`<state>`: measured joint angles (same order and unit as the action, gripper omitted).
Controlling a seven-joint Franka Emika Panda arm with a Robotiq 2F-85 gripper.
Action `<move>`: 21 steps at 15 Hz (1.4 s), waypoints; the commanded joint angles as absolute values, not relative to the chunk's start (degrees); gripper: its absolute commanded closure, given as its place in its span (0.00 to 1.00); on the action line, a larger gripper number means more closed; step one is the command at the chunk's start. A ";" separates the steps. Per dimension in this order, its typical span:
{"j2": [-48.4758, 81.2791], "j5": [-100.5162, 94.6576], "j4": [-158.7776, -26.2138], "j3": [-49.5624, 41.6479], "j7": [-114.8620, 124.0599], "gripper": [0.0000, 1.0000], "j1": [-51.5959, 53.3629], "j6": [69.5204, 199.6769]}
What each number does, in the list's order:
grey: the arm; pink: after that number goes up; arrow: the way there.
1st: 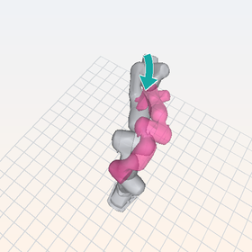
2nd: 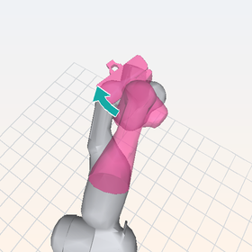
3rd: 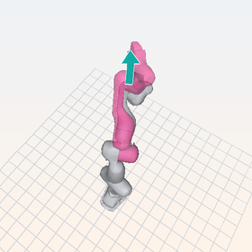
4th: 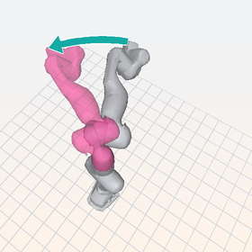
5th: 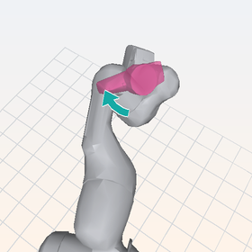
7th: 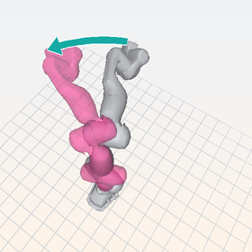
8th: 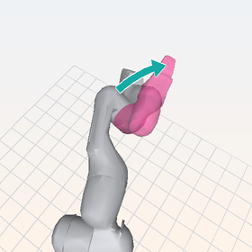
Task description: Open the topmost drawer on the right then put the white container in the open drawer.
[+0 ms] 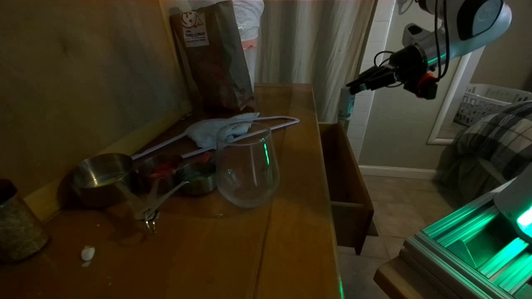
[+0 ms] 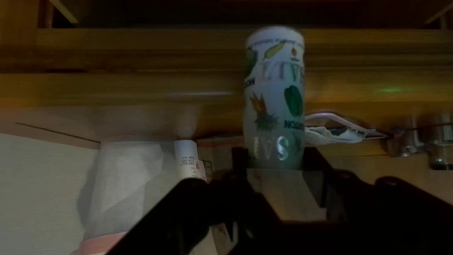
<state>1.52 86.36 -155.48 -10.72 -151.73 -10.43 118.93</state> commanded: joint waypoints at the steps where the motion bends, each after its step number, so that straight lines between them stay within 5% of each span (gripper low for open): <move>1: 10.07 87.03 -150.56 -11.09 -157.44 0.80 -10.82 114.95; 21: 37.53 85.45 -125.15 -8.33 -156.92 0.80 -8.91 114.20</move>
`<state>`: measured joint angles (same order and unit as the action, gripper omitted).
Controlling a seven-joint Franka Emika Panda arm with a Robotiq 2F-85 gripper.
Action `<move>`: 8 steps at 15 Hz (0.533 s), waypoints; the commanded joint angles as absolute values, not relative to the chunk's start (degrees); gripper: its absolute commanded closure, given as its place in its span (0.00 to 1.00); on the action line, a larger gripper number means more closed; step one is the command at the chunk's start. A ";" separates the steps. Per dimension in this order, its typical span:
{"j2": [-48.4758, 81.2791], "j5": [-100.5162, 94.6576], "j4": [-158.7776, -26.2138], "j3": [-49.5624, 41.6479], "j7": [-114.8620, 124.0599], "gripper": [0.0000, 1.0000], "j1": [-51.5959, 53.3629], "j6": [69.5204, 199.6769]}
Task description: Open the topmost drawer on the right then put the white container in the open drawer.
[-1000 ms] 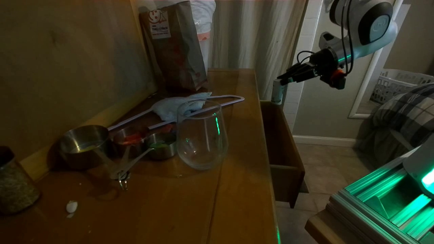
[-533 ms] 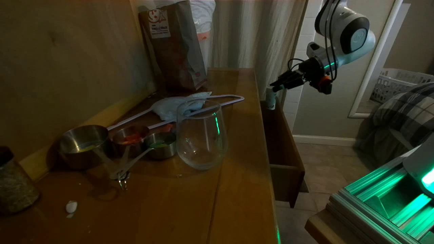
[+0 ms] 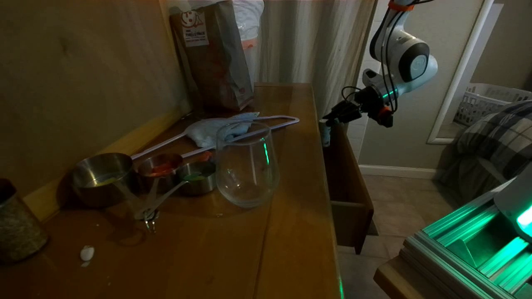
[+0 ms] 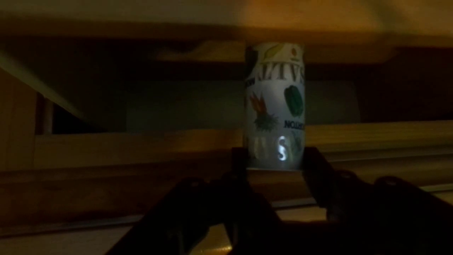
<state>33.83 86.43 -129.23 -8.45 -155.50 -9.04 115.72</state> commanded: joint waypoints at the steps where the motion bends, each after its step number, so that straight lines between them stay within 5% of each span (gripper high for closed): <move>1: 38.64 85.40 -124.15 -8.31 -156.92 0.80 -8.84 114.35; 8: 44.11 84.17 -118.58 -8.05 -156.75 0.80 -8.47 114.12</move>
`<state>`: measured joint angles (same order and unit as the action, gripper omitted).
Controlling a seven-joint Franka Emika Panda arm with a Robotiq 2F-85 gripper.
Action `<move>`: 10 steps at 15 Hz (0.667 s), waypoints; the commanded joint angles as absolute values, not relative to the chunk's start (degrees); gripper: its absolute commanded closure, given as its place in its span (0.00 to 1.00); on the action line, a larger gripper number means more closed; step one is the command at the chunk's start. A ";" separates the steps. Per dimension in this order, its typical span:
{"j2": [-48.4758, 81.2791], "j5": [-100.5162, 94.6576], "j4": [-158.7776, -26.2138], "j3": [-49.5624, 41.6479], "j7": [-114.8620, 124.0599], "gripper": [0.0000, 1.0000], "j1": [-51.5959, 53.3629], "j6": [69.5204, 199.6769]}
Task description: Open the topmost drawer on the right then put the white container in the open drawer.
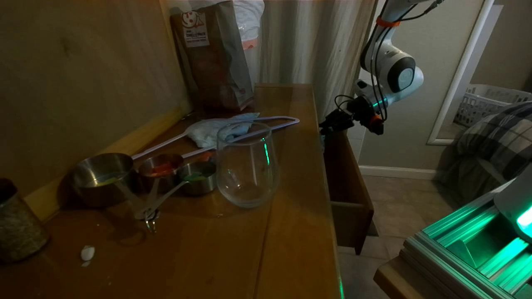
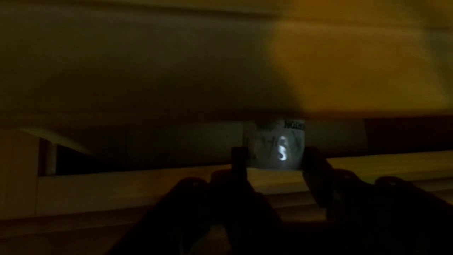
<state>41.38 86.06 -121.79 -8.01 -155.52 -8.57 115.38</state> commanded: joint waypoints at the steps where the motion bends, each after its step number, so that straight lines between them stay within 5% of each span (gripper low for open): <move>1: 44.75 84.23 -118.00 -7.99 -156.75 0.80 -8.49 114.21; 10: 49.16 84.18 -113.98 -7.89 -156.73 0.77 -7.92 115.01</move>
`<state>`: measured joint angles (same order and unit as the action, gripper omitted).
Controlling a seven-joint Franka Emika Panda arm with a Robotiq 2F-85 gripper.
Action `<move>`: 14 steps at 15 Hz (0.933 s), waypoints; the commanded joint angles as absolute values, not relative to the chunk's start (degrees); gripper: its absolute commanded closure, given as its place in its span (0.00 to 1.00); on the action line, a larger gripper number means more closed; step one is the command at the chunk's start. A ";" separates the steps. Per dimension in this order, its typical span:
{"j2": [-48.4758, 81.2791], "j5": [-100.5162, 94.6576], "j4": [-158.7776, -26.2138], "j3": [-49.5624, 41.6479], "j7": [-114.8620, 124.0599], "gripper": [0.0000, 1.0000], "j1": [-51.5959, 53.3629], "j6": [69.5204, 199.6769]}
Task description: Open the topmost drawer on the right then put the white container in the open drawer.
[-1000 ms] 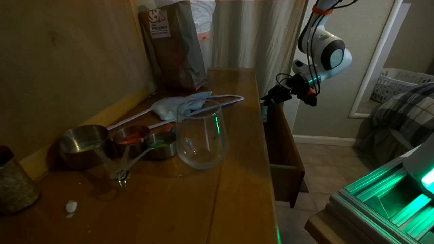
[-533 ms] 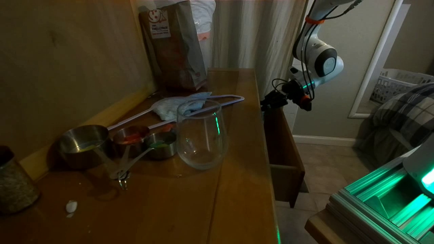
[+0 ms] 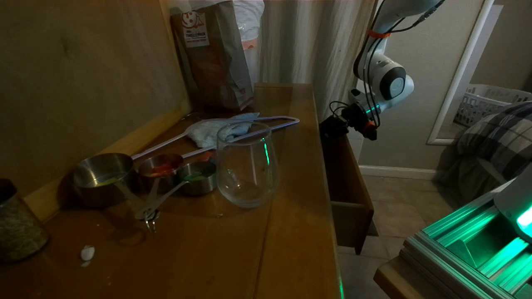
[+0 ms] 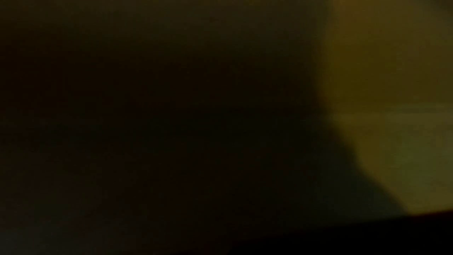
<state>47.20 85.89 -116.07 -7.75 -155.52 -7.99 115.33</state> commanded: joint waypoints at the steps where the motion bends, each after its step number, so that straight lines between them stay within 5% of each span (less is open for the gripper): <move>1: 49.49 84.18 -113.75 -7.91 -156.73 0.60 -7.90 115.08; 2: 49.80 84.10 -113.62 -7.97 -156.72 0.39 -7.93 115.11; 3: 50.03 84.03 -113.45 -7.98 -156.73 0.42 -7.91 115.15; 5: 50.40 83.80 -113.29 -8.03 -156.73 0.16 -7.88 115.20; 7: 49.99 83.41 -113.35 -8.03 -156.74 0.04 -7.88 115.16; 14: 44.96 81.82 -116.45 -8.58 -156.77 0.00 -7.42 116.25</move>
